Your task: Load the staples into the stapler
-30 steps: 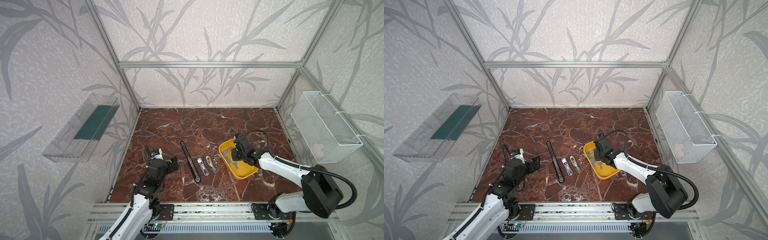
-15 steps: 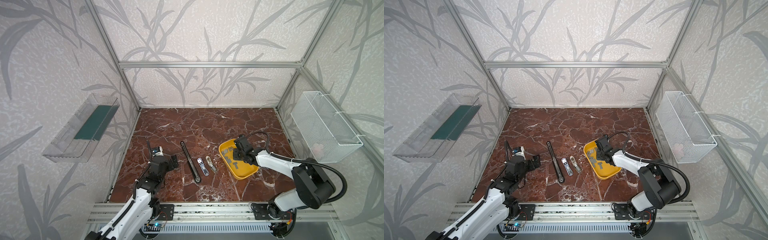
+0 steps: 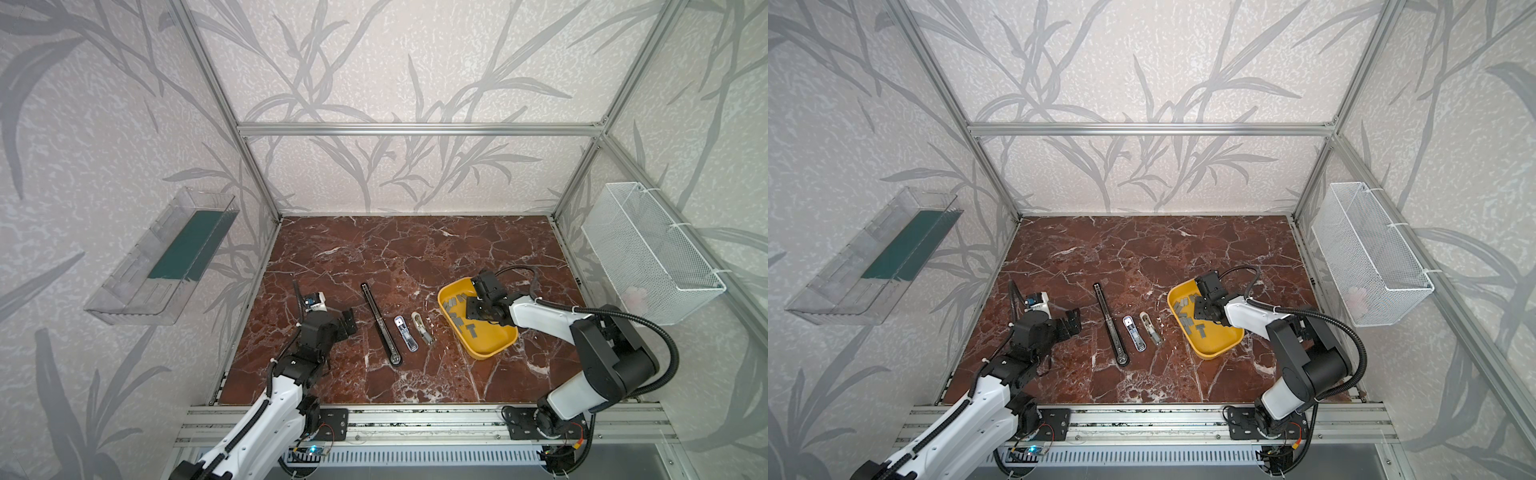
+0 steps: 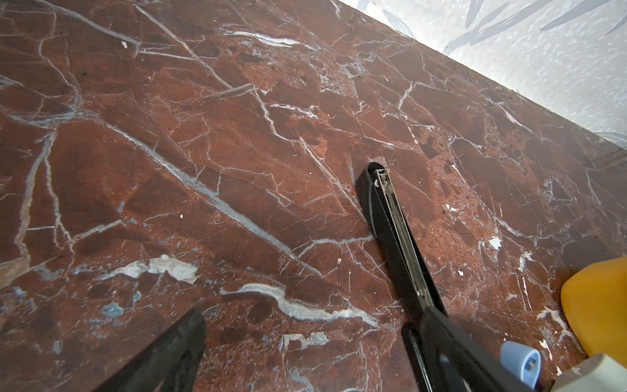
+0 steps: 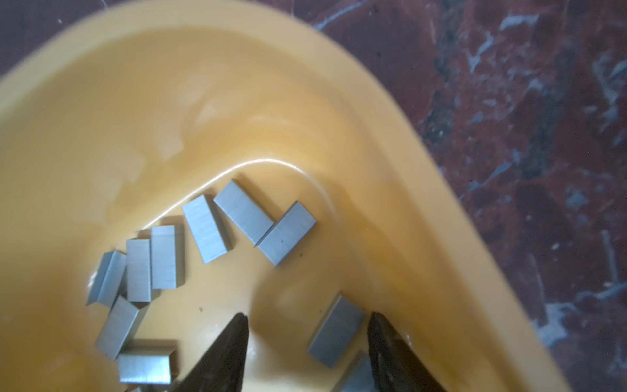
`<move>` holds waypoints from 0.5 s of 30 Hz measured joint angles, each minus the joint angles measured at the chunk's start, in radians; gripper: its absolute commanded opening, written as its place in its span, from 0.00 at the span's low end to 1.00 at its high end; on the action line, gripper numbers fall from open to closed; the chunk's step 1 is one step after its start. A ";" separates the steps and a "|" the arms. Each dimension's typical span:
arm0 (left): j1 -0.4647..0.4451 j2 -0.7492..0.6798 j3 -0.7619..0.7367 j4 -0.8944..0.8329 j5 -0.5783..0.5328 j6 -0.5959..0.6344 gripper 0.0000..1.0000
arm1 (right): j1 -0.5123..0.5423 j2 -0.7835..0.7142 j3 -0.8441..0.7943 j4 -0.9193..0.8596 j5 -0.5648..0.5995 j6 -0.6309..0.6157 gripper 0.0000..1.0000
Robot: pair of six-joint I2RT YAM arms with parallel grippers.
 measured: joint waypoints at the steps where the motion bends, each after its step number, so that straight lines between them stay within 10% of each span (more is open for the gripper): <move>1: 0.000 0.006 0.000 0.001 0.000 0.000 0.99 | -0.001 0.006 0.007 0.000 -0.004 -0.001 0.58; 15: 0.000 0.041 0.010 0.001 0.003 0.000 0.99 | -0.005 0.032 0.034 0.001 -0.040 -0.024 0.40</move>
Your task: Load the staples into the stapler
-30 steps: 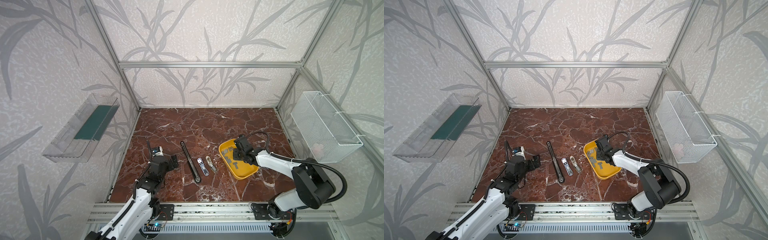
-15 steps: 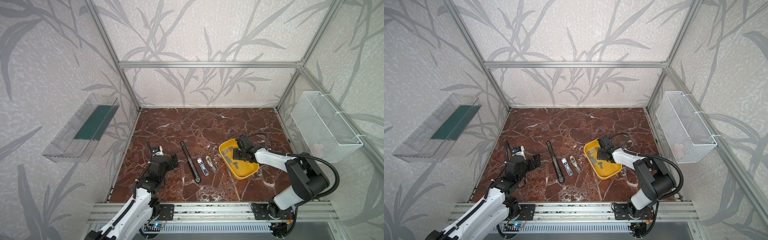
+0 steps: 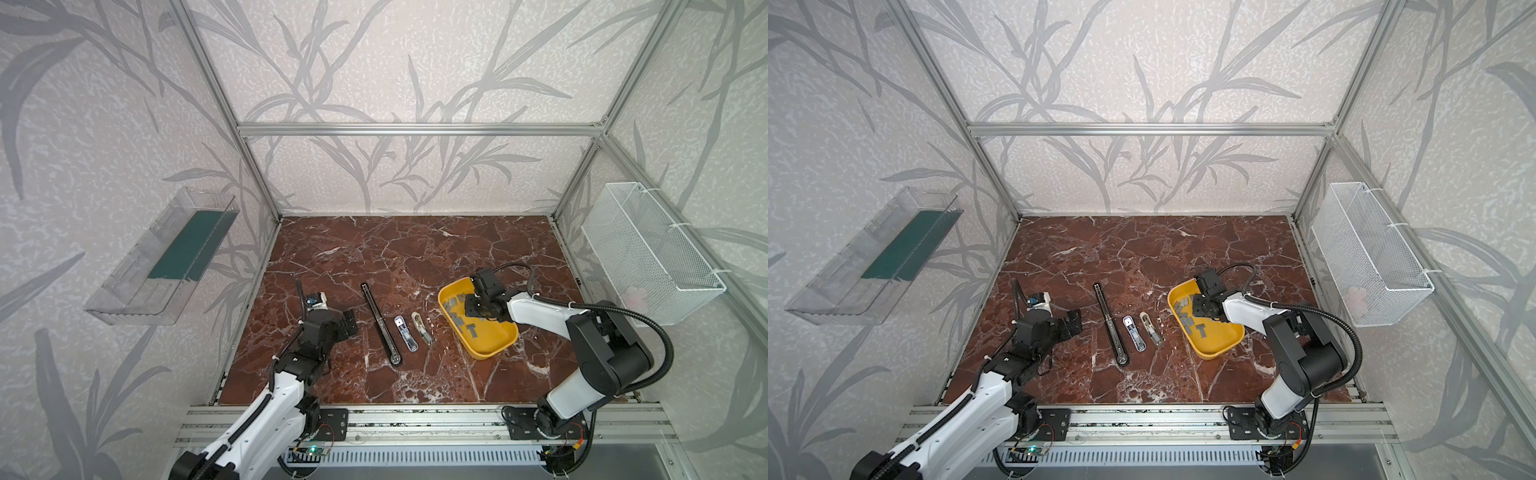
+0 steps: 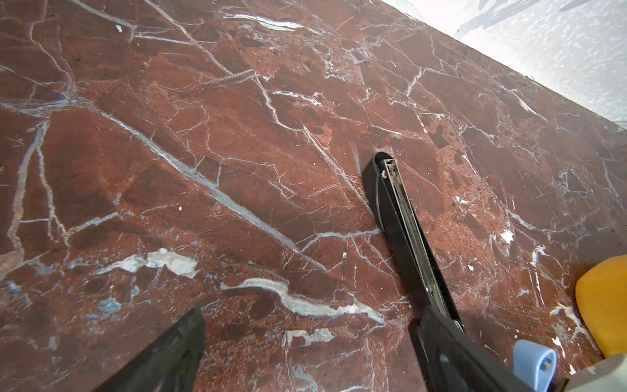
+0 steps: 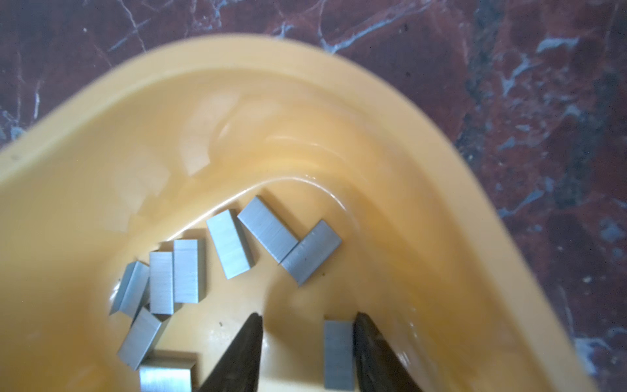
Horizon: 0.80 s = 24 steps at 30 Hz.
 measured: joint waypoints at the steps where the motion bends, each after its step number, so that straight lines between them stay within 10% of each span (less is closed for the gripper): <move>1: 0.000 0.000 0.001 0.000 0.000 0.000 0.99 | 0.000 0.005 0.005 0.000 -0.001 -0.003 0.39; 24: 0.000 -0.003 0.001 0.000 0.001 0.000 0.99 | 0.019 0.058 0.087 -0.100 -0.001 -0.113 0.27</move>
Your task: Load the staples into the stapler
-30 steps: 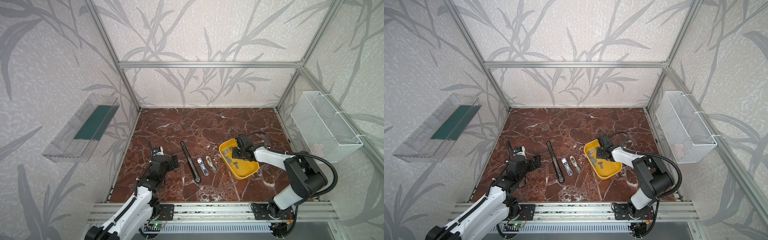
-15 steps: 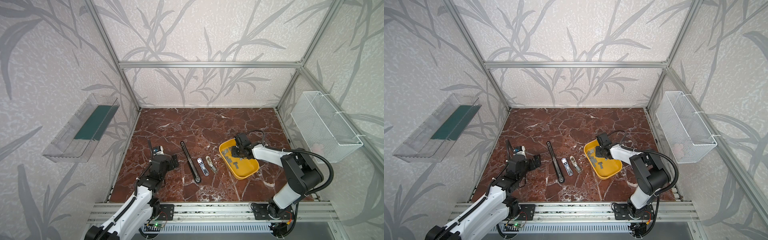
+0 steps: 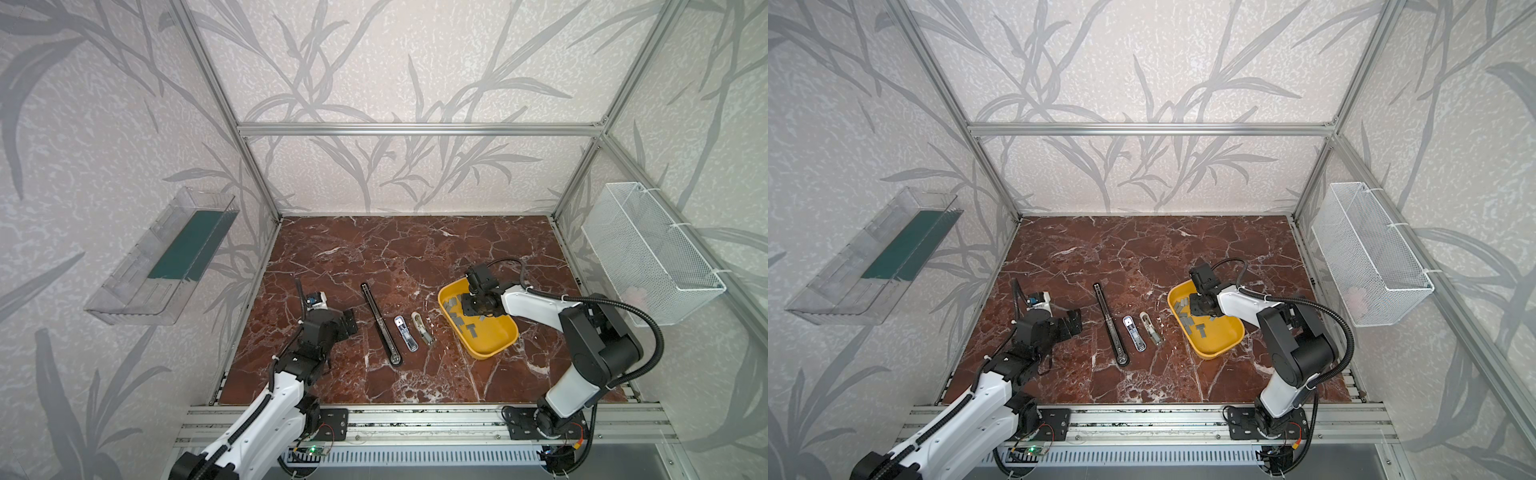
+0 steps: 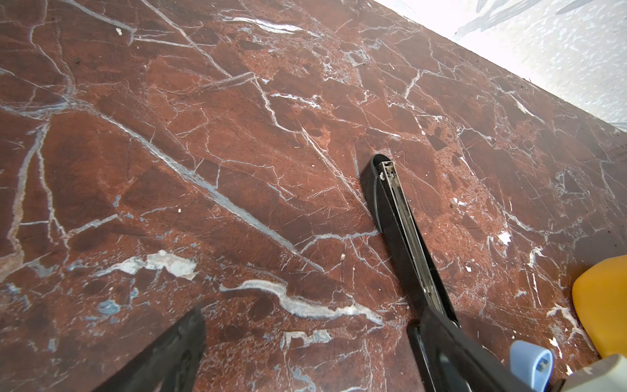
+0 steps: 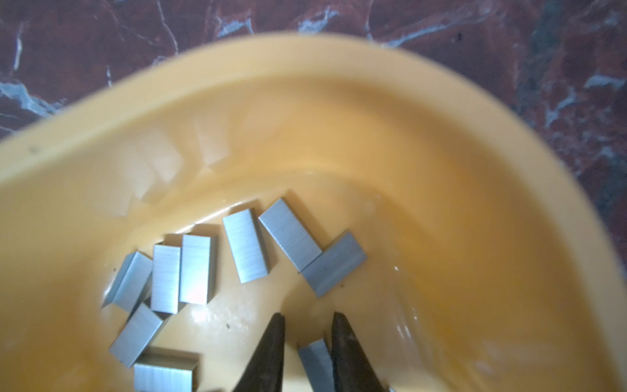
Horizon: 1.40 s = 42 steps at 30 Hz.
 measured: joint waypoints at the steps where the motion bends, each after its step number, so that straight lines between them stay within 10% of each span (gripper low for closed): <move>1: 0.000 0.000 0.000 0.000 0.000 0.000 0.99 | 0.000 0.000 0.000 0.000 0.000 -0.001 0.27; 42: 0.000 -0.018 0.000 -0.001 0.000 0.000 0.99 | 0.003 -0.017 -0.003 -0.056 0.001 -0.026 0.16</move>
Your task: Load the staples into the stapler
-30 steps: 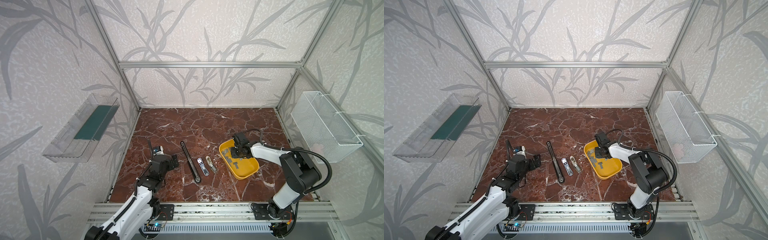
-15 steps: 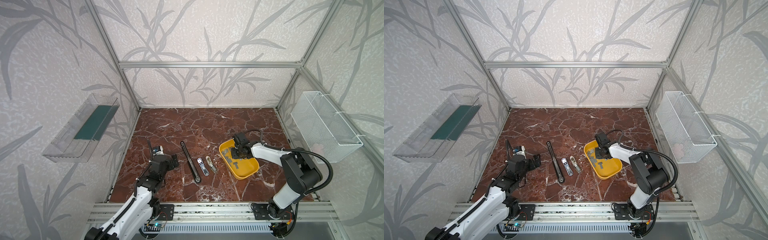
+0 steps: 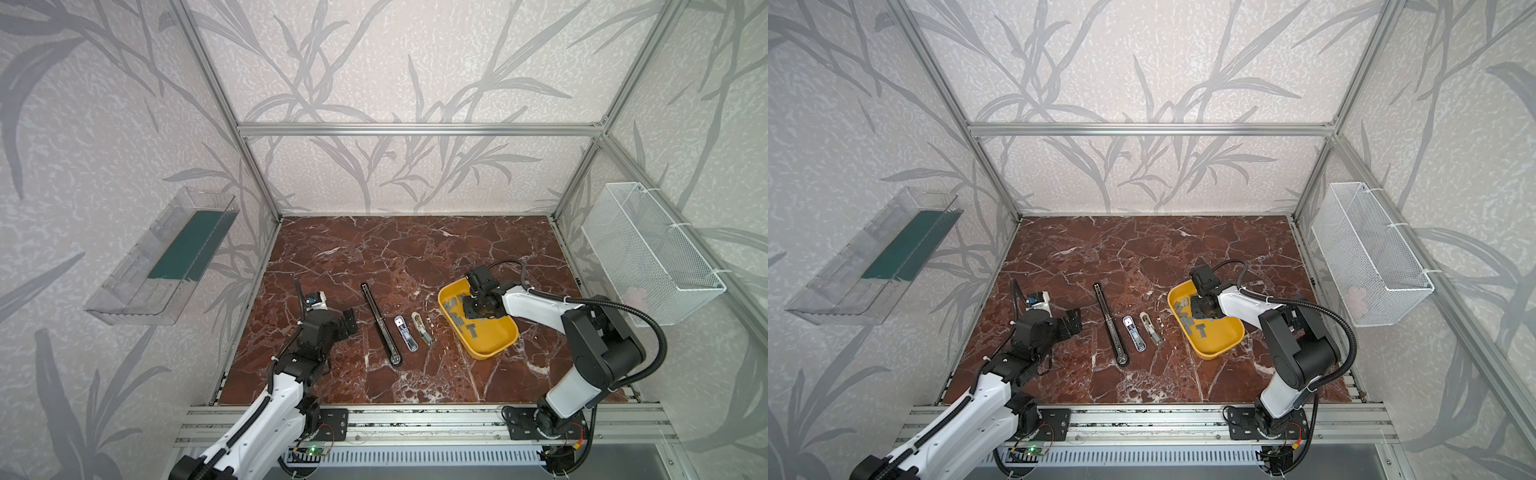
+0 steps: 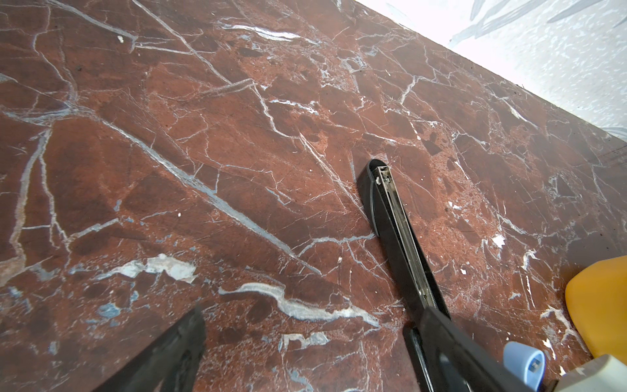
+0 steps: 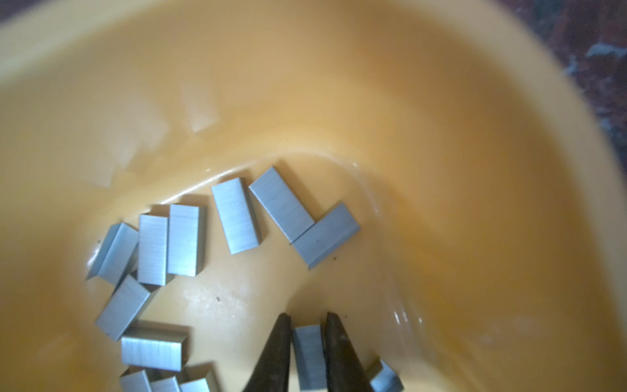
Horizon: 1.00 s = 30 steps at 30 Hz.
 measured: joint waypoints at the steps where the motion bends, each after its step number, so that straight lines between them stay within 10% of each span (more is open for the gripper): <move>1: 0.000 0.000 0.000 0.000 0.000 0.000 0.99 | 0.000 0.000 0.000 0.000 0.000 0.000 0.14; 18: 0.000 -0.021 0.000 0.000 0.016 -0.001 0.99 | 0.021 -0.069 -0.036 -0.008 0.003 0.005 0.12; 30: 0.000 -0.011 -0.004 0.042 0.144 -0.020 0.99 | 0.229 -0.534 -0.126 -0.016 0.135 0.000 0.11</move>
